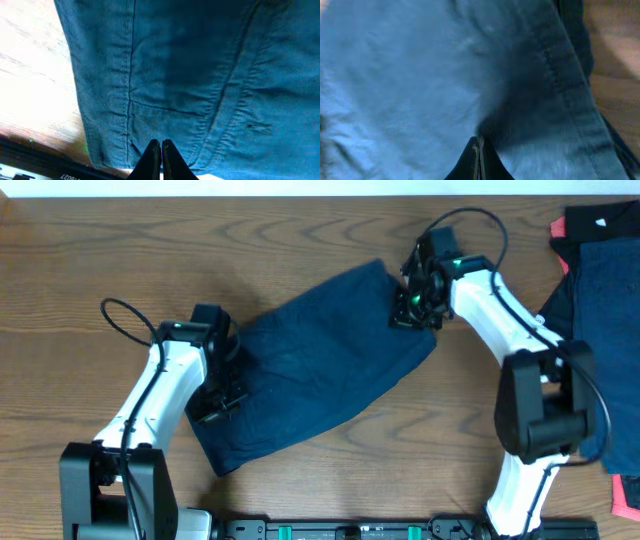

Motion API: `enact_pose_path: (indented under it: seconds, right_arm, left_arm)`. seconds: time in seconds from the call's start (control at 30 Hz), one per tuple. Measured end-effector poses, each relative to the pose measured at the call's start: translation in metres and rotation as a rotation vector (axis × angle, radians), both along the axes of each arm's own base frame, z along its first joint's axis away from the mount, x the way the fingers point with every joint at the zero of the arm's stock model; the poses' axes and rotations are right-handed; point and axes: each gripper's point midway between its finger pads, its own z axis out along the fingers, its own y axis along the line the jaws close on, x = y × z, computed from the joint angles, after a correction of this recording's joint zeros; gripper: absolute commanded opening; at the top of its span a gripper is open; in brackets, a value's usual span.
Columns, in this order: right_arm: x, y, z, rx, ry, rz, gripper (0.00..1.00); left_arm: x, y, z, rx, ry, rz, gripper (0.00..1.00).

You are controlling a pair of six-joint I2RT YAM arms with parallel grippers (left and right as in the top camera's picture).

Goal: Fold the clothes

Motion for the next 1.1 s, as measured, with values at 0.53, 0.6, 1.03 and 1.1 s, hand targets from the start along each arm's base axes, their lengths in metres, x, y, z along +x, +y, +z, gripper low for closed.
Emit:
enact_pose_path:
  seconds: [0.53, 0.6, 1.03, 1.1]
  right_arm:
    - [-0.034, -0.024, -0.045, -0.109, 0.207, -0.021, 0.01]
    - [-0.036, -0.029, -0.045, -0.123, 0.221, -0.033, 0.01]
    - [-0.054, -0.064, -0.045, -0.222, 0.341, -0.159, 0.01]
    - [-0.056, -0.073, -0.045, -0.242, 0.356, -0.182, 0.01]
  left_arm:
    - [0.007, -0.001, -0.025, -0.001, -0.001, 0.000, 0.06]
    - [0.010, -0.001, -0.033, 0.000, 0.005, 0.000, 0.06]
    - [0.031, 0.000, -0.056, -0.017, -0.026, 0.018, 0.06]
    - [0.036, 0.000, -0.056, -0.034, -0.044, 0.024, 0.06]
